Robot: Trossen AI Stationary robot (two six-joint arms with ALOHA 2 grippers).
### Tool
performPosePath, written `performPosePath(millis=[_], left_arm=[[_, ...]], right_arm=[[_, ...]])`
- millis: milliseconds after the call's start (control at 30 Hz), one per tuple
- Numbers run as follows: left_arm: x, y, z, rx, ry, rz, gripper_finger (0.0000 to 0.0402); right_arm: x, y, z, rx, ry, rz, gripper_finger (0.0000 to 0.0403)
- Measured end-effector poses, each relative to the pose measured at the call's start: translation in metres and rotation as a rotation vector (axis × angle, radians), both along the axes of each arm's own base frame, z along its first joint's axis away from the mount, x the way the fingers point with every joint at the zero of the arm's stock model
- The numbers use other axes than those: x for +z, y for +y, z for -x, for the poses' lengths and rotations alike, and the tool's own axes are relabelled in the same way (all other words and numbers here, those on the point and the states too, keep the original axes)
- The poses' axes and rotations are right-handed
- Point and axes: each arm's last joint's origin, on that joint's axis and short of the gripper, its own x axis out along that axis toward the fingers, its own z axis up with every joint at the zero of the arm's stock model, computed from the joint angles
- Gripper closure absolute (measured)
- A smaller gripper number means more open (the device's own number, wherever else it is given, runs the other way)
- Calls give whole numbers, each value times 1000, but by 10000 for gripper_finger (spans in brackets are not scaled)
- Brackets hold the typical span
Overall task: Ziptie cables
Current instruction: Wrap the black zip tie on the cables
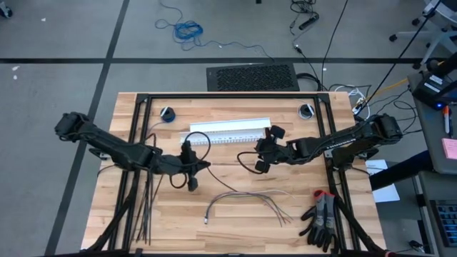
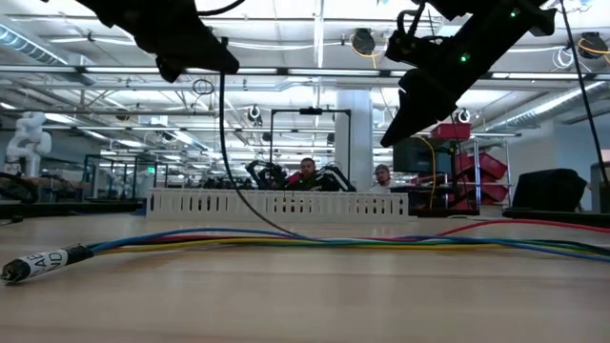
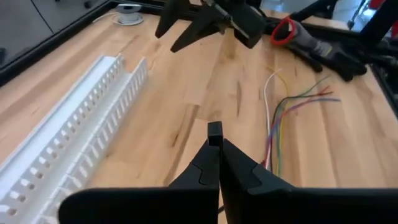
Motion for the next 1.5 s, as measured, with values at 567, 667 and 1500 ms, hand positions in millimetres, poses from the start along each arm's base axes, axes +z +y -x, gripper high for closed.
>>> performPosePath(millis=[567, 667, 1500], left_arm=[[21, 14, -2, -109, 104, -115, 402], [9, 12, -13, -77, 127, -109, 402], [-29, -41, -23, 358, -28, 115, 402]], right_arm=[[1, 0, -1, -14, -25, -10, 268], [1, 2, -1, -13, -28, -15, 268], [-6, 40, -12, 600, 23, -204, 268]])
